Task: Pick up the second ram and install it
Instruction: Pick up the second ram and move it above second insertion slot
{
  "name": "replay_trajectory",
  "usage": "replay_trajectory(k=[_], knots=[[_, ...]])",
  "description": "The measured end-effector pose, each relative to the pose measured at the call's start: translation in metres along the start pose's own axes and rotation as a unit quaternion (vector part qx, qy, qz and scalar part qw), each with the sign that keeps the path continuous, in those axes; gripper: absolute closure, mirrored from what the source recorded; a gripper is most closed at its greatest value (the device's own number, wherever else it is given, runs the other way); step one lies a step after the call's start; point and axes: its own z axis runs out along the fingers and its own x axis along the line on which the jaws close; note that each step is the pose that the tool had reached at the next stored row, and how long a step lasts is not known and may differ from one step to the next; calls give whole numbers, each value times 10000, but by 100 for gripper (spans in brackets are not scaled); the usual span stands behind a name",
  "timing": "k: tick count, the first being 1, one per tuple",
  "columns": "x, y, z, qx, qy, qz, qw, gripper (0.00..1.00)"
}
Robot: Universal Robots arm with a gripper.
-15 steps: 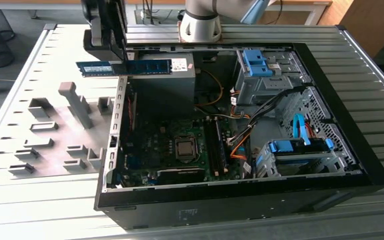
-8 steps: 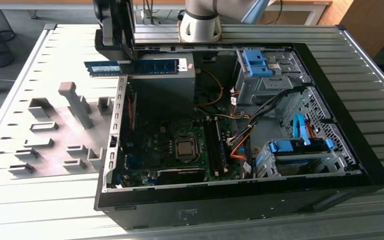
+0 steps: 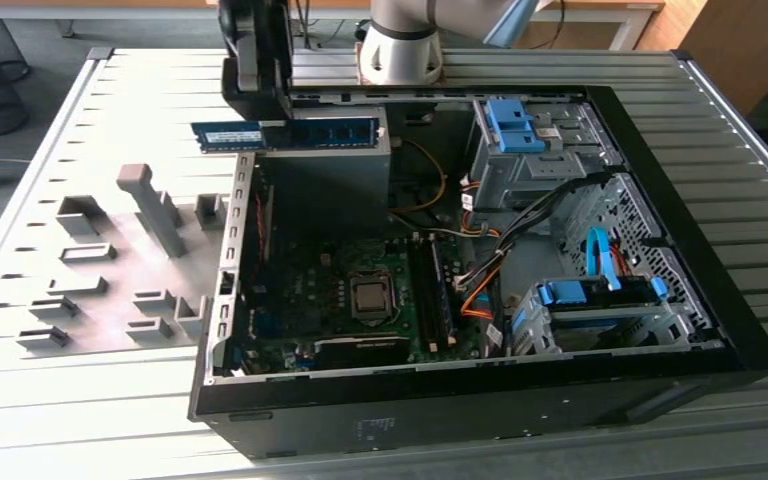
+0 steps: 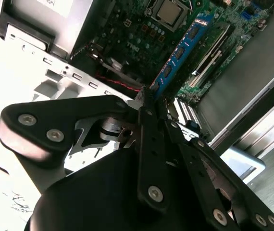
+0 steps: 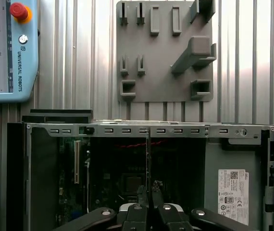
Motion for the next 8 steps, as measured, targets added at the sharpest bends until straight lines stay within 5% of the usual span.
replay_trajectory(k=[8], knots=[[-1,-150,-1,0,0,0,10000,86]])
